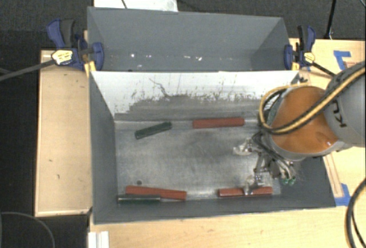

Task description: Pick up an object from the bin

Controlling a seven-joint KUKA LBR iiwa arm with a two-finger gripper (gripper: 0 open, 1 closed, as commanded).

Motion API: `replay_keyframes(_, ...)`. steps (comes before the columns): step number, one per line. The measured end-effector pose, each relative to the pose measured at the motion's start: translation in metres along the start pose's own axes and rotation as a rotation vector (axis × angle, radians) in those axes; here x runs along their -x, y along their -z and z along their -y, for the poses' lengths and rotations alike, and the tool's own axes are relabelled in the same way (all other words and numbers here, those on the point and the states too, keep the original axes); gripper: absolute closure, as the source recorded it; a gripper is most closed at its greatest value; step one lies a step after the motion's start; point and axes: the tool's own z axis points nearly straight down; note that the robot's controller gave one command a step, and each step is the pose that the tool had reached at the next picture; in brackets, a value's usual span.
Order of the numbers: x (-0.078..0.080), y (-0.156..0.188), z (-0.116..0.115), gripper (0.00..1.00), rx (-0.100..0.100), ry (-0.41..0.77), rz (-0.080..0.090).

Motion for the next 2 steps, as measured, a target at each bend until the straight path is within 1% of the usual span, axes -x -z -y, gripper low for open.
replay_keyframes(1, 0.0, 0.0, 0.0, 0.0, 0.0, 0.001, 0.0)
replay_keyframes(2, -0.003, 0.016, 0.002, 0.0, 0.001, -0.034, -0.007)
